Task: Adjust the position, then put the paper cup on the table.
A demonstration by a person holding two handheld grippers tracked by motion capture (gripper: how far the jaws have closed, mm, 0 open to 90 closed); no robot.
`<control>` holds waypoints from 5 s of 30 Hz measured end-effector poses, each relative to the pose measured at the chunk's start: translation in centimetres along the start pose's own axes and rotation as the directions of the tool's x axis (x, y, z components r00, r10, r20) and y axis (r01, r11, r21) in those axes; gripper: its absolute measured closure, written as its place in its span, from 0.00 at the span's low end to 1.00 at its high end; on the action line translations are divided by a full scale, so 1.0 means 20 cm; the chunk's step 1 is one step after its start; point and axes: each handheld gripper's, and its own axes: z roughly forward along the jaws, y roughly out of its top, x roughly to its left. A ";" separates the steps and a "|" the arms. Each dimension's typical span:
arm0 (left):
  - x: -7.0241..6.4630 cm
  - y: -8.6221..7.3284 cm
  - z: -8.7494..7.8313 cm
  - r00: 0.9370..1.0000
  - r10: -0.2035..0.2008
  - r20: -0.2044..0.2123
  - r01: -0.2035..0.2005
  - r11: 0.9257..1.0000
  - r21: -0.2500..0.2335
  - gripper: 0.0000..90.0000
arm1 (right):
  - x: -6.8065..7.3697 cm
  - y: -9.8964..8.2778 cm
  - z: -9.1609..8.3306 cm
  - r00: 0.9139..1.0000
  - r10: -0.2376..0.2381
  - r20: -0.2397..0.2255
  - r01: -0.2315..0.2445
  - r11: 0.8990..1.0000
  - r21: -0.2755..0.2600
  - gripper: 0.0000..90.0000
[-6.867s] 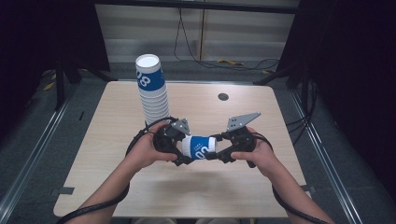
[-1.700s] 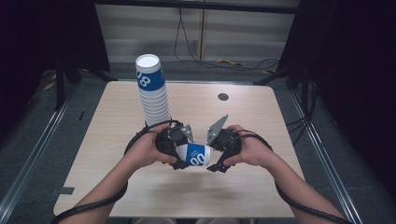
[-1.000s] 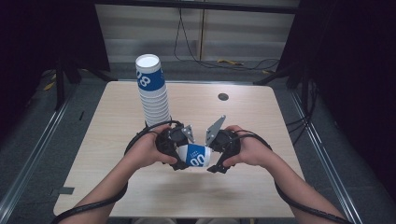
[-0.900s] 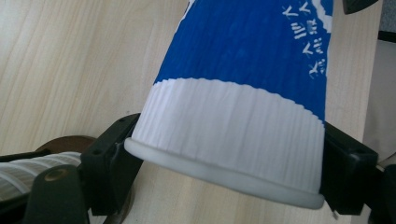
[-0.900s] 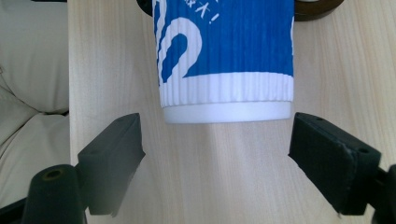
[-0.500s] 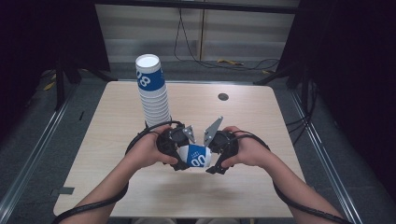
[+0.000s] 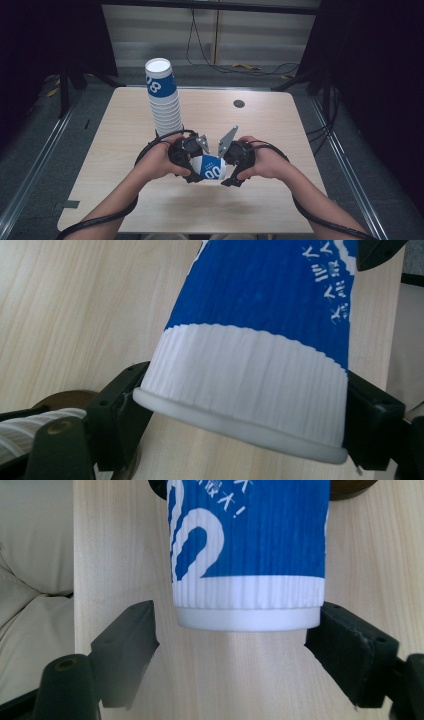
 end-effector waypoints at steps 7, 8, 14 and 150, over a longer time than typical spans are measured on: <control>0.00 0.00 0.00 1.000 0.019 -0.003 -0.019 1.000 0.006 0.21 | 0.00 0.01 0.00 1.000 -0.001 -0.001 0.001 1.000 -0.002 0.23; 0.00 0.00 0.00 1.000 0.000 0.005 -0.001 1.000 0.005 0.21 | 0.00 0.01 0.00 1.000 -0.009 0.000 0.009 1.000 -0.007 0.24; -0.01 0.00 0.01 1.000 0.009 0.005 -0.009 1.000 -0.002 0.21 | 0.00 0.01 0.01 1.000 0.004 0.000 -0.004 0.999 -0.032 0.30; 0.02 -0.03 -0.09 0.999 -0.042 0.035 0.051 0.952 -0.303 0.17 | -0.03 -0.26 0.06 0.996 0.094 0.005 -0.086 0.931 -0.355 0.34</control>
